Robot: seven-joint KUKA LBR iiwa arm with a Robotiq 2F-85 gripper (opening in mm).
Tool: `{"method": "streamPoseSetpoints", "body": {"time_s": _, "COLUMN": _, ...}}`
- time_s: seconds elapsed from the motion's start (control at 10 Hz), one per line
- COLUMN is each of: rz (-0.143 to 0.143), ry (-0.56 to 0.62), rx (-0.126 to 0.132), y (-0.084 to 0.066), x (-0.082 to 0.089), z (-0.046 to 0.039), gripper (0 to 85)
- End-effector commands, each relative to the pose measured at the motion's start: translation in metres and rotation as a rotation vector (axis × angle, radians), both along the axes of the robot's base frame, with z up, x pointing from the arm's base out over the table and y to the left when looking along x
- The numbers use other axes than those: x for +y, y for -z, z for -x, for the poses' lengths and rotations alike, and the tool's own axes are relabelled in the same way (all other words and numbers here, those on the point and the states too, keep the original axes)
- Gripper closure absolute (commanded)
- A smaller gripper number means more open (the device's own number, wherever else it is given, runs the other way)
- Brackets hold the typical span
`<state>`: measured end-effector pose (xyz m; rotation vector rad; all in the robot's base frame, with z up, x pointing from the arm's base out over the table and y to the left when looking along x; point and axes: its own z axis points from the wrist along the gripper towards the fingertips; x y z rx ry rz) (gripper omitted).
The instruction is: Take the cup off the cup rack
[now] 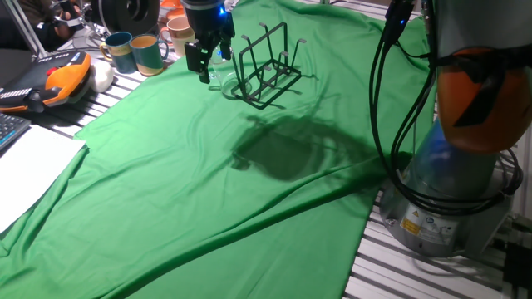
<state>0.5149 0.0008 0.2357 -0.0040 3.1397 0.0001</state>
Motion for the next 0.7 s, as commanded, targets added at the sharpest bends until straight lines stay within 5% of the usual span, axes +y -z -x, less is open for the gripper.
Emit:
{"method": "streamPoseSetpoints", "body": {"time_s": 0.0, "rz": 0.094, "ry": -0.271, "rx": 0.237, "y": -0.0002, "x": -0.0001, "z": 0.0, "gripper": 68.0}}
{"method": "streamPoseSetpoints", "body": {"time_s": 0.6, "rz": 0.092, "ry": -0.274, "rx": 0.237, "y": -0.0003, "x": -0.0003, "z": -0.0001, "gripper": 68.0}}
